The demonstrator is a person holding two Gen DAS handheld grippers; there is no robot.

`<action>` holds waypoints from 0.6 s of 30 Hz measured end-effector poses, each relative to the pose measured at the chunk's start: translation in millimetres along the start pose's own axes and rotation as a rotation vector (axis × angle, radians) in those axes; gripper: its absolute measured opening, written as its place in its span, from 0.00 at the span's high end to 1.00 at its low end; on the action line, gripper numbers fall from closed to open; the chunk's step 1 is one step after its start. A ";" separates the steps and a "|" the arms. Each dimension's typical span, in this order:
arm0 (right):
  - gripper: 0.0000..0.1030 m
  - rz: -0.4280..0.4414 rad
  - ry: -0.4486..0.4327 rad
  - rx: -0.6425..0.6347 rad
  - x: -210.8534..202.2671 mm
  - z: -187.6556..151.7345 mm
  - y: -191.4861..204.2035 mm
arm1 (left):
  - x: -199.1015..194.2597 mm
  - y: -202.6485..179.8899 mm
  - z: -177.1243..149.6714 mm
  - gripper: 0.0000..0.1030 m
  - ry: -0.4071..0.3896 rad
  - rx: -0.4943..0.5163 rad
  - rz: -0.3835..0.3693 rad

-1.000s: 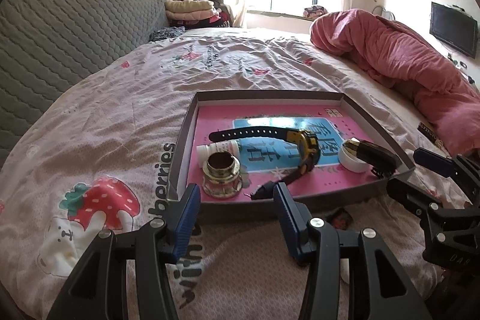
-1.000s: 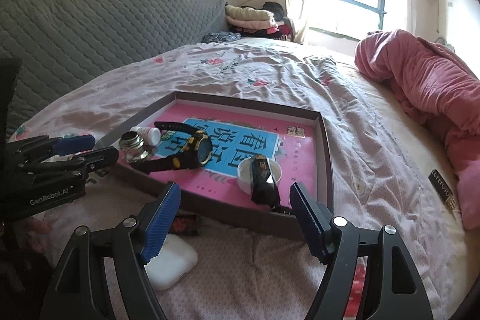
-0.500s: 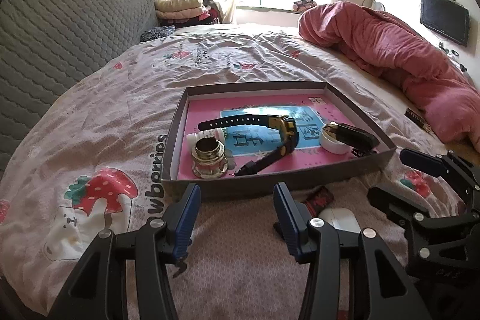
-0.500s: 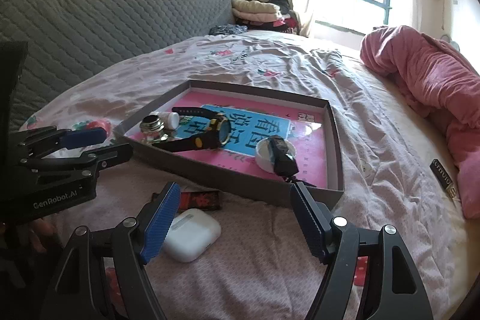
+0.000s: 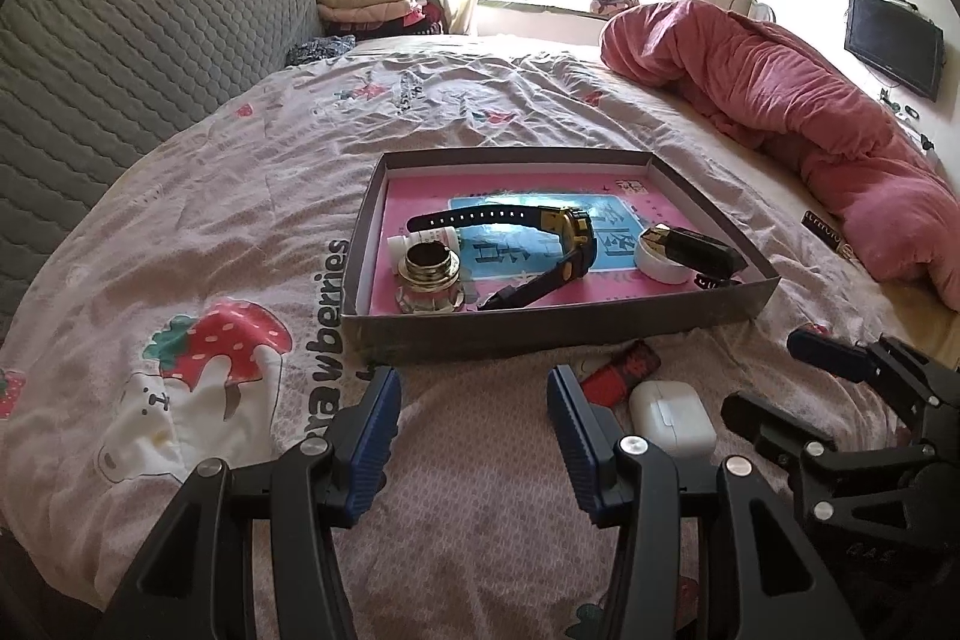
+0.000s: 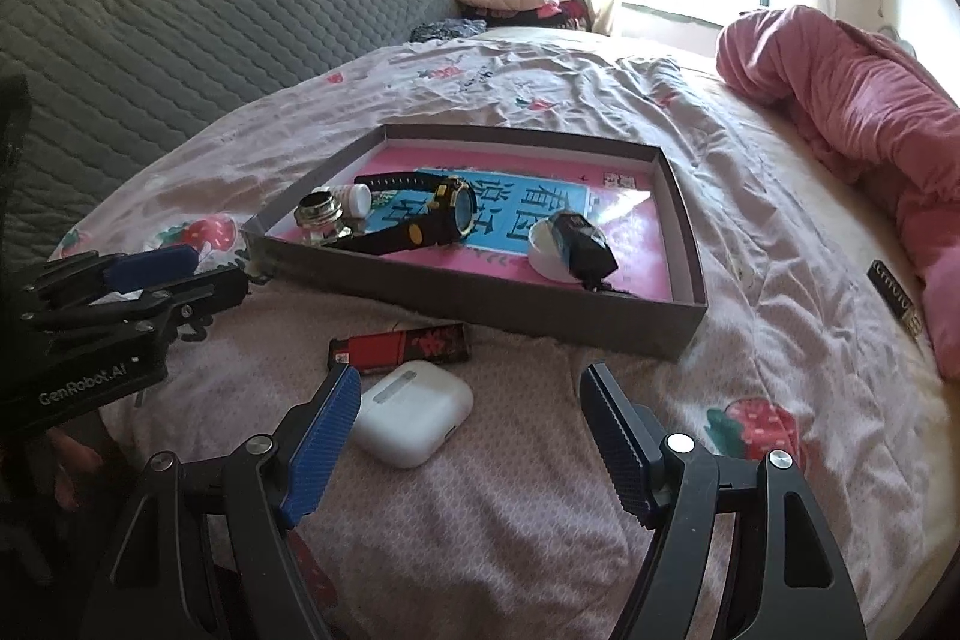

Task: Organize rigid objects
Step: 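Withdraw both tools from the tray toward the red lighter and white case, then move the left tool over the red lighter while the right tool approaches the white earbud case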

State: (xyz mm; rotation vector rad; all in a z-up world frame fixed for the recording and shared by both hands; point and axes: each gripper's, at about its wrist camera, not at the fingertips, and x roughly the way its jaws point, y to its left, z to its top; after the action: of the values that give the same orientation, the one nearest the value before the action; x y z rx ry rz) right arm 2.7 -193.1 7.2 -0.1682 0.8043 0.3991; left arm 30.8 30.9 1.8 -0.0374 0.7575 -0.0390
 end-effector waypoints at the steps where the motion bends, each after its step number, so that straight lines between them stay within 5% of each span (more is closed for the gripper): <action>1: 0.26 0.000 0.005 0.001 1.0 -0.5 0.6 | 0.0 0.7 -0.1 0.51 0.002 -0.002 0.000; 18: 0.26 0.003 0.096 -0.034 24.6 -12.5 25.4 | 16.6 -2.1 -2.5 0.51 0.049 0.005 -0.063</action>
State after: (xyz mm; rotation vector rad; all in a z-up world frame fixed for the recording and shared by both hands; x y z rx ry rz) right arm -0.7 -166.7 -19.3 -0.2195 0.8925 0.4103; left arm 41.2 27.9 -11.3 -0.0557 0.8054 -0.1026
